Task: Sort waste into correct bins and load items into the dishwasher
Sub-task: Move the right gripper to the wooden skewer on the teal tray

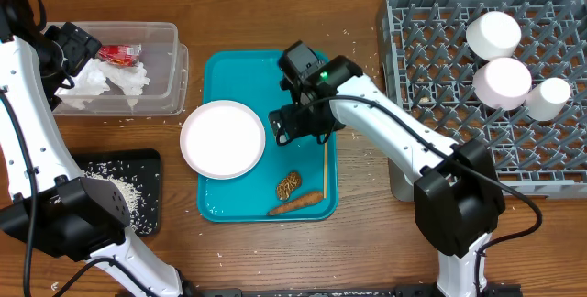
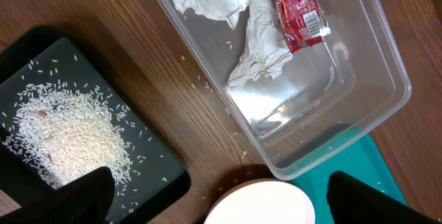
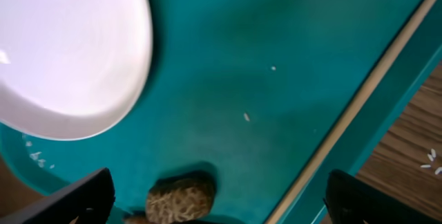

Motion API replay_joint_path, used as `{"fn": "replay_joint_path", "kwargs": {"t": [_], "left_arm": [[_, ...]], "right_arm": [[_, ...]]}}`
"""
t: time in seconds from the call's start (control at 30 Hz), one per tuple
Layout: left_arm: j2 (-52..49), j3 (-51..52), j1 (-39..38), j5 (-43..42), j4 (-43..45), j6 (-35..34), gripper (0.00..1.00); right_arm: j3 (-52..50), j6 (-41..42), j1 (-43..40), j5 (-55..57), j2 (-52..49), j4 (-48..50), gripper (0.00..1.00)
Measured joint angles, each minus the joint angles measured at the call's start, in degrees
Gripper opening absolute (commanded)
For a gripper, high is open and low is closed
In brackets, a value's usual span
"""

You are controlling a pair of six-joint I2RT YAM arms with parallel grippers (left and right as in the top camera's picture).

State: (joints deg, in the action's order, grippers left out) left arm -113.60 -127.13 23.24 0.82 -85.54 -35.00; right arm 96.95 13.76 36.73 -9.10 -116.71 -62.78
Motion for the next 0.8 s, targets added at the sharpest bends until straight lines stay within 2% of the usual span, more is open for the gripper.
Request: {"fn": "replay_joint_path", "kwargs": {"t": [0.13, 0.27, 0.47, 0.8], "left_arm": [[0.00, 0.00, 0.00, 0.00, 0.00, 0.00, 1.00], [0.00, 0.00, 0.00, 0.00, 0.00, 0.00, 1.00], [0.00, 0.00, 0.00, 0.00, 0.00, 0.00, 1.00], [0.00, 0.00, 0.00, 0.00, 0.00, 0.00, 1.00]], "right_arm": [[-2.25, 1.31, -0.09, 1.29, -0.31, 2.43, 0.97], [-2.67, 2.10, -0.15, 2.34, -1.79, 2.89, 0.82], [-2.89, 4.15, -0.26, 6.05, -3.74, 2.93, 0.70], [-3.13, 6.60, -0.26, 11.96, -3.85, 4.00, 0.66]]}}
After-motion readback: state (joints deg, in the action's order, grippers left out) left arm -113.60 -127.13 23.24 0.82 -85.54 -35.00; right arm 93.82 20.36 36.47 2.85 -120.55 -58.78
